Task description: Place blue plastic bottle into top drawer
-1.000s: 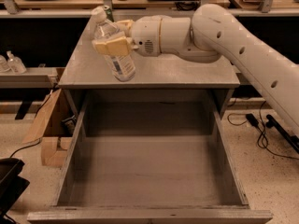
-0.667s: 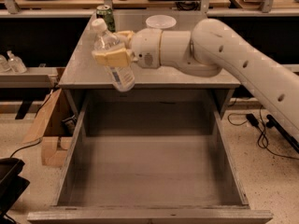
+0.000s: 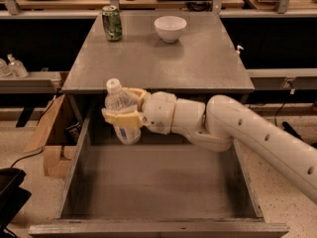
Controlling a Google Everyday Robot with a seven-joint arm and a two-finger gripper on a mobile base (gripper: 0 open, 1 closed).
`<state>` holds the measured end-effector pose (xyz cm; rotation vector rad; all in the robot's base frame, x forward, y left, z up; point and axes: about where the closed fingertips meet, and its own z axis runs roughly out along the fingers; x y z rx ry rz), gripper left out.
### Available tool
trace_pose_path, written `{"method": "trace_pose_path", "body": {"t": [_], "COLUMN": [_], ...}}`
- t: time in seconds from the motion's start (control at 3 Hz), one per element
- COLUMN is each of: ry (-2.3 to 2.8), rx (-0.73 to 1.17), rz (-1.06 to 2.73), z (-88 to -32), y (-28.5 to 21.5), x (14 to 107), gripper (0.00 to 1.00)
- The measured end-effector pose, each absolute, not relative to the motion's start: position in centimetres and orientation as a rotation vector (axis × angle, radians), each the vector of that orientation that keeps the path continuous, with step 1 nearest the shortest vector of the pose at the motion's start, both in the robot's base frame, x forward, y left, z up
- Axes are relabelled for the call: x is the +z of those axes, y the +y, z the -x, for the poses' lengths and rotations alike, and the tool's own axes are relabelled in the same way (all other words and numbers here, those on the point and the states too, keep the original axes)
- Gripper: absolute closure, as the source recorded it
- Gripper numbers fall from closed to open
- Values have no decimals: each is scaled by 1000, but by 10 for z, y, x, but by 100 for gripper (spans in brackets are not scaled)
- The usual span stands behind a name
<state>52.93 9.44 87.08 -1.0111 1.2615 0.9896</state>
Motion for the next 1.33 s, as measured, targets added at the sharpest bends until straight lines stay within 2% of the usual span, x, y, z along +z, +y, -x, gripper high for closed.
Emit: {"method": "trace_pose_path", "body": {"t": [0.67,1.33], "ry": [1278,1292], "rx": [1069,1030], "rz": [1003,1006], "z": [-536,-556], "y": [89,77], "x": [772,721], "gripper": [100,100]}}
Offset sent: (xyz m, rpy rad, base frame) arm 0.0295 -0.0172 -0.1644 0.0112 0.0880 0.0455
